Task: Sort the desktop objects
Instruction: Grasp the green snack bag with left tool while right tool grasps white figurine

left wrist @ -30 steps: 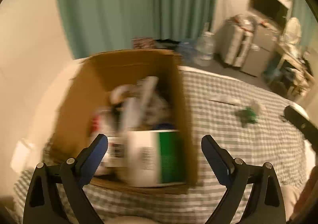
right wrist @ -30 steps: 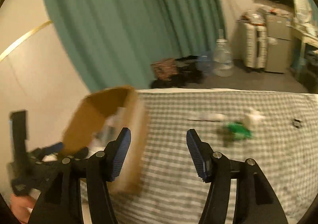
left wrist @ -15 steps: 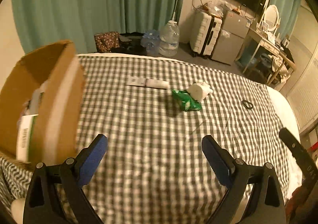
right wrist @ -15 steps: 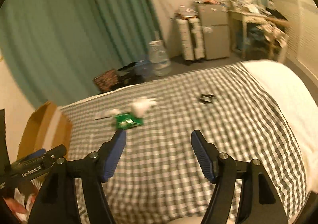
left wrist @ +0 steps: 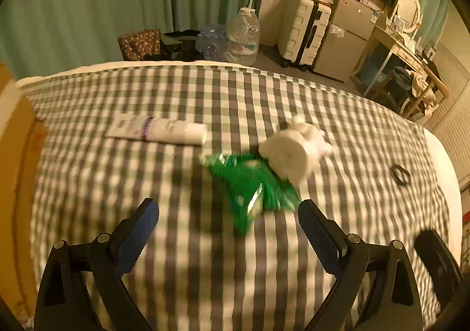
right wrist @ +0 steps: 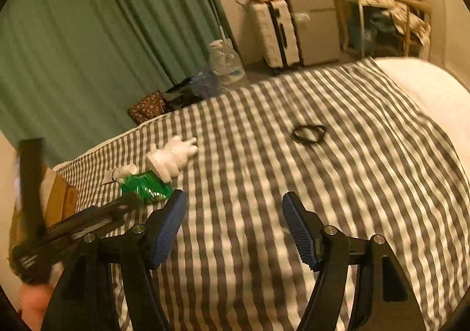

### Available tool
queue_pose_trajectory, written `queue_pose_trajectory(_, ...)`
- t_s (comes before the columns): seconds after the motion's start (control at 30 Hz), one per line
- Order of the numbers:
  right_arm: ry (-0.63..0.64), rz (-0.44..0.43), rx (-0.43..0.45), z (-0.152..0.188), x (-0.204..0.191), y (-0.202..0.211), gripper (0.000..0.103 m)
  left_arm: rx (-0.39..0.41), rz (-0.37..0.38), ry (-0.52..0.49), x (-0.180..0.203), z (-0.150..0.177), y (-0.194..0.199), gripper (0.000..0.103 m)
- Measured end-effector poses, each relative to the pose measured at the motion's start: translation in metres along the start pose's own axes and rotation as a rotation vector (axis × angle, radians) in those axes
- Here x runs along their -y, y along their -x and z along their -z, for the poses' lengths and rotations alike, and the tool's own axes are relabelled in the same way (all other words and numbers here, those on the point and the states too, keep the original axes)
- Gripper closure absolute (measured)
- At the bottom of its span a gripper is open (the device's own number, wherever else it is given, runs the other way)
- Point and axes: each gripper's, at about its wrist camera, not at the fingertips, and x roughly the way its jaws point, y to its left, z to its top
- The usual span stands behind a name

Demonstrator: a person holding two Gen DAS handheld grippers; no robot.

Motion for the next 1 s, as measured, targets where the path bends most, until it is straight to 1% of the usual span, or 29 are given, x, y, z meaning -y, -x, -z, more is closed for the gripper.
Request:
queue_pose_trajectory(0.07, 0.008, -0.01, -0.001, 0.003, -0.001, -0.008, 0.035, -0.007, 0.033, -0.002, 0.002, -0.005, -0.014, 0.009)
queue_pose_trajectory(0.1, 0.007, -0.013, -0.006, 0.003, -0.001, -0.012, 0.035, -0.015, 0.037, -0.014, 0.003, -0.006, -0.021, 0.029)
queue_pose_trajectory(0.13, 0.007, -0.012, -0.011, 0.002, -0.001, -0.016, 0.035, -0.025, 0.042, -0.03, 0.004, -0.006, -0.026, 0.058)
queue_pose_trajectory(0.17, 0.009, -0.014, -0.014, 0.001, 0.0, -0.02, 0.035, -0.026, 0.054, -0.061, 0.005, -0.005, -0.029, 0.06)
queue_pose_trajectory(0.2, 0.011, -0.016, -0.017, 0.0, -0.001, -0.024, 0.035, -0.007, 0.056, -0.077, 0.005, -0.005, -0.026, 0.065)
queue_pose_trajectory(0.27, 0.011, -0.03, -0.015, -0.003, -0.005, -0.03, 0.035, 0.007, 0.066, -0.108, 0.003, -0.004, -0.021, 0.067)
queue_pose_trajectory(0.37, 0.036, -0.079, -0.014, -0.011, -0.023, -0.039, 0.035, 0.015, 0.007, -0.114, -0.014, -0.004, -0.007, 0.067)
queue_pose_trajectory(0.43, 0.076, -0.102, -0.011, -0.017, -0.044, -0.049, 0.035, 0.02, -0.029, -0.084, -0.037, -0.005, 0.002, 0.067)
queue_pose_trajectory(0.47, 0.089, -0.116, -0.008, -0.02, -0.053, -0.055, 0.032, 0.02, -0.043, -0.077, -0.045, -0.006, 0.003, 0.067)
queue_pose_trajectory(0.5, 0.098, -0.134, -0.009, -0.023, -0.062, -0.062, 0.028, 0.02, -0.074, -0.073, -0.055, -0.007, 0.004, 0.067)
queue_pose_trajectory(0.53, 0.1, -0.137, -0.014, -0.026, -0.073, -0.073, 0.028, 0.022, -0.101, -0.07, -0.063, -0.008, 0.006, 0.067)
queue_pose_trajectory(0.57, 0.099, -0.132, -0.023, -0.028, -0.081, -0.084, 0.028, 0.021, -0.122, -0.067, -0.071, -0.009, 0.006, 0.067)
queue_pose_trajectory(0.6, 0.096, -0.119, -0.041, -0.03, -0.087, -0.097, 0.028, 0.013, -0.125, -0.06, -0.078, -0.011, 0.006, 0.067)
queue_pose_trajectory(0.67, 0.079, -0.056, -0.096, -0.029, -0.093, -0.123, 0.027, 0.002, -0.134, -0.048, -0.091, -0.012, 0.006, 0.067)
queue_pose_trajectory(0.7, 0.069, -0.04, -0.122, -0.027, -0.093, -0.135, 0.03, -0.004, -0.145, -0.054, -0.094, -0.011, 0.006, 0.067)
queue_pose_trajectory(0.73, 0.064, -0.016, -0.143, -0.025, -0.093, -0.144, 0.036, -0.01, -0.154, -0.059, -0.098, -0.01, 0.006, 0.067)
queue_pose_trajectory(0.77, 0.079, 0.005, -0.13, -0.022, -0.093, -0.143, 0.048, -0.011, -0.158, -0.062, -0.1, -0.008, 0.007, 0.067)
queue_pose_trajectory(0.8, 0.103, 0.009, -0.101, -0.02, -0.093, -0.137, 0.05, -0.014, -0.153, -0.066, -0.101, -0.006, 0.009, 0.067)
queue_pose_trajectory(0.87, 0.09, -0.02, -0.113, -0.02, -0.088, -0.128, 0.05, -0.018, -0.148, -0.068, -0.101, -0.003, 0.013, 0.067)
queue_pose_trajectory(0.93, 0.072, -0.036, -0.09, -0.02, -0.083, -0.11, 0.05, -0.02, -0.136, -0.066, -0.098, 0.004, 0.022, 0.067)
queue_pose_trajectory(1.0, 0.099, -0.019, -0.079, -0.017, -0.083, -0.092, 0.05, -0.004, -0.123, -0.082, -0.091, 0.007, 0.037, 0.067)
